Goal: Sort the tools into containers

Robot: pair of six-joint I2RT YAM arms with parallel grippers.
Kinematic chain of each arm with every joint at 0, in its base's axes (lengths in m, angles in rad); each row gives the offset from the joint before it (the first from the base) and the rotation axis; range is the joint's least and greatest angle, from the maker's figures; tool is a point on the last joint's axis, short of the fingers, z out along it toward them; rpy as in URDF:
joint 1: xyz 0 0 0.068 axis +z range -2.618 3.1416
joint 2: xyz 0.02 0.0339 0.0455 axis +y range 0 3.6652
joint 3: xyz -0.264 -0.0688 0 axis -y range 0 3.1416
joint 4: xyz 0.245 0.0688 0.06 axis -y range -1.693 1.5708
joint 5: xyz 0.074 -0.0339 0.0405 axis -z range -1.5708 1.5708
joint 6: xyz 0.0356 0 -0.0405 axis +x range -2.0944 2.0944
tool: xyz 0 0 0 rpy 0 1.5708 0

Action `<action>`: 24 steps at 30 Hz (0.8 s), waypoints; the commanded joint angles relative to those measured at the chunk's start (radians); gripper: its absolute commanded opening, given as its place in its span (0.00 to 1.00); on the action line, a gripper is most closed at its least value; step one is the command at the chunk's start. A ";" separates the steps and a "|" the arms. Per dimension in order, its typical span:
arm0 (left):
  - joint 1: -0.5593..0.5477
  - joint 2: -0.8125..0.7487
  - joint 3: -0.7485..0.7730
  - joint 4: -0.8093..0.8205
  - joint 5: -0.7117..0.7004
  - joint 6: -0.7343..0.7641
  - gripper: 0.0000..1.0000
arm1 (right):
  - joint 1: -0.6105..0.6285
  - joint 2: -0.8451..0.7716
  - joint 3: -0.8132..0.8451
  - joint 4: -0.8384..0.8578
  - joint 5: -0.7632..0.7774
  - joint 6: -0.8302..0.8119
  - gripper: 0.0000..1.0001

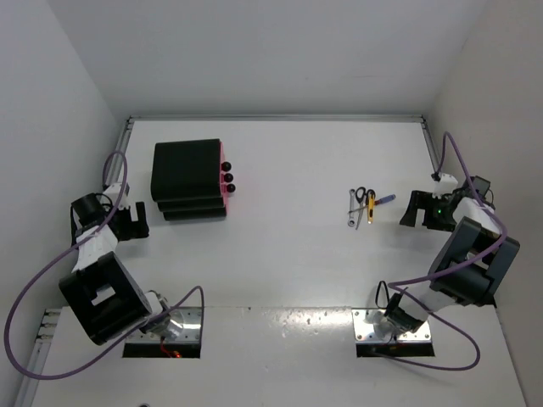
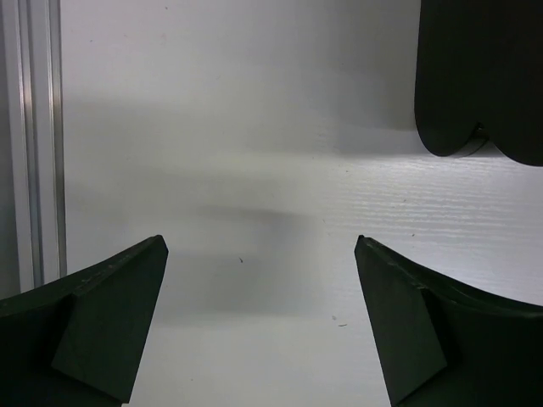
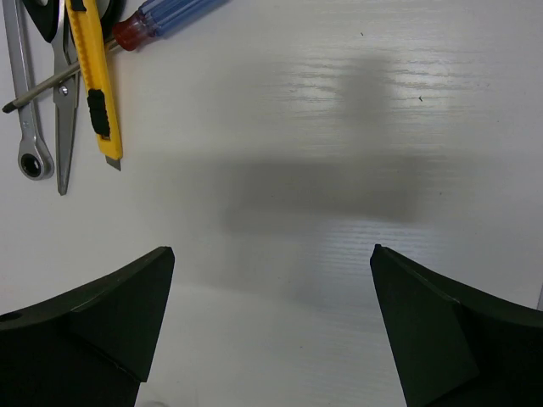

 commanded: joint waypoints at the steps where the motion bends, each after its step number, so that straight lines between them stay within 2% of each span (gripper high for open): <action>1: 0.020 -0.024 -0.004 0.039 0.022 0.015 1.00 | -0.007 -0.003 0.006 0.010 -0.030 -0.020 0.99; 8: 0.095 -0.145 0.042 0.048 0.032 -0.023 1.00 | -0.007 -0.026 0.006 0.001 -0.076 -0.020 0.99; 12: 0.095 -0.215 0.150 0.020 0.047 -0.033 1.00 | 0.007 -0.064 0.053 -0.047 -0.142 -0.030 0.99; 16: 0.095 -0.206 0.319 -0.072 0.131 -0.042 0.95 | 0.036 -0.114 0.095 -0.080 -0.286 0.032 0.96; 18: 0.095 -0.191 0.390 -0.153 0.230 -0.051 0.92 | 0.075 -0.126 0.131 -0.090 -0.334 0.079 0.95; 21: 0.095 -0.178 0.503 -0.260 0.413 -0.021 0.89 | 0.168 -0.114 0.183 -0.079 -0.380 0.185 0.95; 22: 0.095 -0.169 0.546 -0.283 0.445 -0.007 0.87 | 0.226 -0.105 0.199 -0.064 -0.401 0.212 0.95; 24: 0.026 -0.169 0.573 -0.313 0.446 -0.007 0.84 | 0.286 -0.080 0.240 -0.032 -0.432 0.315 0.92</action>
